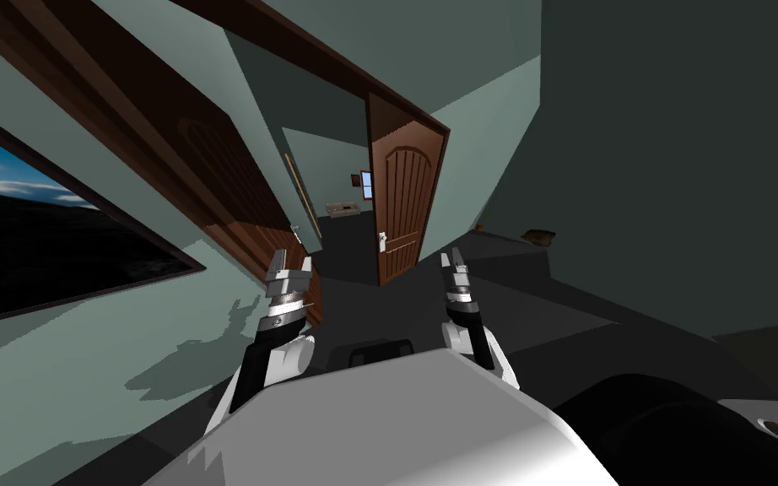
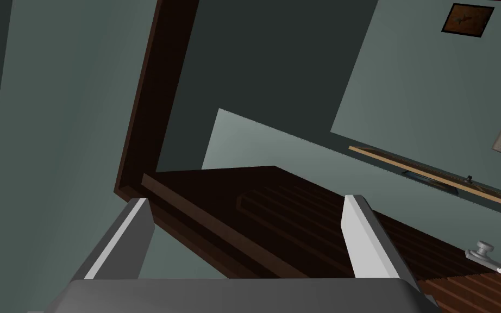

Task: Push the door open

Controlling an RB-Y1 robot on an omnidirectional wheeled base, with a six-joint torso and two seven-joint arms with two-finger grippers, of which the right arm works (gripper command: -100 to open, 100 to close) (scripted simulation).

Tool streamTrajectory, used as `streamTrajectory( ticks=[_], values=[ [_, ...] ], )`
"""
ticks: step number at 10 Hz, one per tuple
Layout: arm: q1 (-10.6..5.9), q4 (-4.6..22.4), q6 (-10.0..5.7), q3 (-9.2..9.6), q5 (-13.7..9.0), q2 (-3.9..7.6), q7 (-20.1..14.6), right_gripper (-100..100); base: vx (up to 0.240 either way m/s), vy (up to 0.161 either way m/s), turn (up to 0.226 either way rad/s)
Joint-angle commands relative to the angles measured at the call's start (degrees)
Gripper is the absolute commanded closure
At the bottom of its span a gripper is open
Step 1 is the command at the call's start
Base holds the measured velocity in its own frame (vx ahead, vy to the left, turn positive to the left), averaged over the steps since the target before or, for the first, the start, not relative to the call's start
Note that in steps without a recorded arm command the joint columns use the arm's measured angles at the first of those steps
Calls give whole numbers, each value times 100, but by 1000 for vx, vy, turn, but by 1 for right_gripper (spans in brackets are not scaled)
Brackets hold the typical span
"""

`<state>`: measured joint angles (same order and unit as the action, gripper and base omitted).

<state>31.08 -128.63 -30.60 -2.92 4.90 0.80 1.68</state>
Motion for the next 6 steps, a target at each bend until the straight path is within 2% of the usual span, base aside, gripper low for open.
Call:
streamTrajectory(
  ticks=[1, 4, 6],
  values=[
    [-119, 239, 4, 56, -75, 120, -74, -100, 110, -80, 127],
    [-305, 614, 11, 144, -194, 305, -189, -100, 61, 16, 71],
    [-473, 934, 18, 223, -300, 470, -293, -100, 66, 7, 94]
  ],
)
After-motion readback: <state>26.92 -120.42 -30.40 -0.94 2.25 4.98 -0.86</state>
